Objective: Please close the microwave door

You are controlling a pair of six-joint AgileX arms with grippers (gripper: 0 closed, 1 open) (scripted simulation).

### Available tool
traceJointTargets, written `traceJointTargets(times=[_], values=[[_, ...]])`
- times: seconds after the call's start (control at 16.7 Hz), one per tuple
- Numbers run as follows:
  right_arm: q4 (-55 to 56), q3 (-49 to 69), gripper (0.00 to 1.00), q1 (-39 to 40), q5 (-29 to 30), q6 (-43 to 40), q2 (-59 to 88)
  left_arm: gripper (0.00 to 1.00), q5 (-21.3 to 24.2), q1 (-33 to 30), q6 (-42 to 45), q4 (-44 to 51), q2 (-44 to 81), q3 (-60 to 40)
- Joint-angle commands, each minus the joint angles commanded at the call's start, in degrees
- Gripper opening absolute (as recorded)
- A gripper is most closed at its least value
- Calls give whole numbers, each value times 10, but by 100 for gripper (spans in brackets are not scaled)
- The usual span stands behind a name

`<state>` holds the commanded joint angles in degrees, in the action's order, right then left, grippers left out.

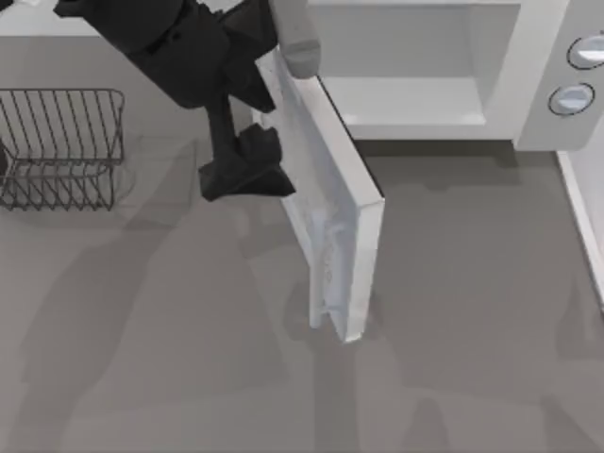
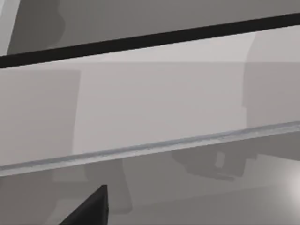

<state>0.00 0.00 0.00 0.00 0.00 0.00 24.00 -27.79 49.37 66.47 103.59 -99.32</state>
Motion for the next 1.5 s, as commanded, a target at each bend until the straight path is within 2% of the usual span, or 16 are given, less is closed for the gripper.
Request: traceJointTargets(times=[0.06, 0.84, 1.5], values=[[0, 0, 100, 0, 0, 0, 0, 100, 0, 0, 0, 0, 0, 0], [0, 0, 100, 0, 0, 0, 0, 2, 0, 0, 0, 0, 0, 0], [0, 0, 100, 0, 0, 0, 0, 0, -2, -5, -5, -1, 4, -5]])
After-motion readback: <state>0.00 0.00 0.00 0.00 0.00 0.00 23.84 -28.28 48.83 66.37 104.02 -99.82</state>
